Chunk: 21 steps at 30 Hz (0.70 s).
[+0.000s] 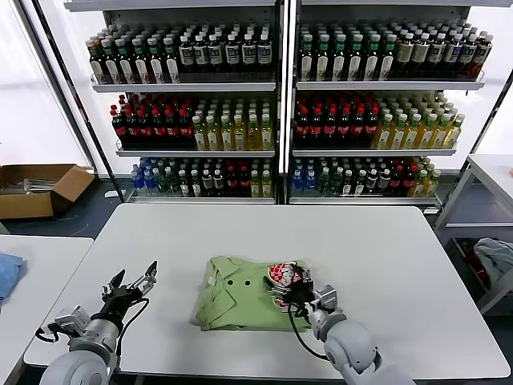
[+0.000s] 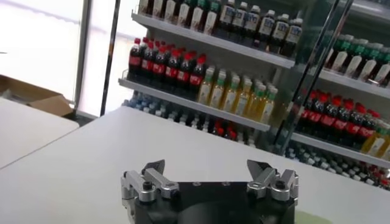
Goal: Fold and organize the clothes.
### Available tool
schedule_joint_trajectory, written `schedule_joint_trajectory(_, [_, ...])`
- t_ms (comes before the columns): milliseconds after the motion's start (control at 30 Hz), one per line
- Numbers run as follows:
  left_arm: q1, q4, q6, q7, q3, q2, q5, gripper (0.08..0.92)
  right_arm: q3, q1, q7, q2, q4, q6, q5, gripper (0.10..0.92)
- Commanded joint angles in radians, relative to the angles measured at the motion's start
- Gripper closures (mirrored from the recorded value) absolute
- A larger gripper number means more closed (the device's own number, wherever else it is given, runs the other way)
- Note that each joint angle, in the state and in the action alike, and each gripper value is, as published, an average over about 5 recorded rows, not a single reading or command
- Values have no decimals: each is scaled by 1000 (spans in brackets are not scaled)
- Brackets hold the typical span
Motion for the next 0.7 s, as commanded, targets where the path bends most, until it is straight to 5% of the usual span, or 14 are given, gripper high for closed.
schedule_joint_trajectory(33, [19,0,-9,7,-6,-5,-1,177,-75,42,18,43,-83,-88,-46,203])
schedule_joint_trajectory(700, [17,6,-32,80,-47,37,16,177,252,-182,30,-21,274,166,-11,203])
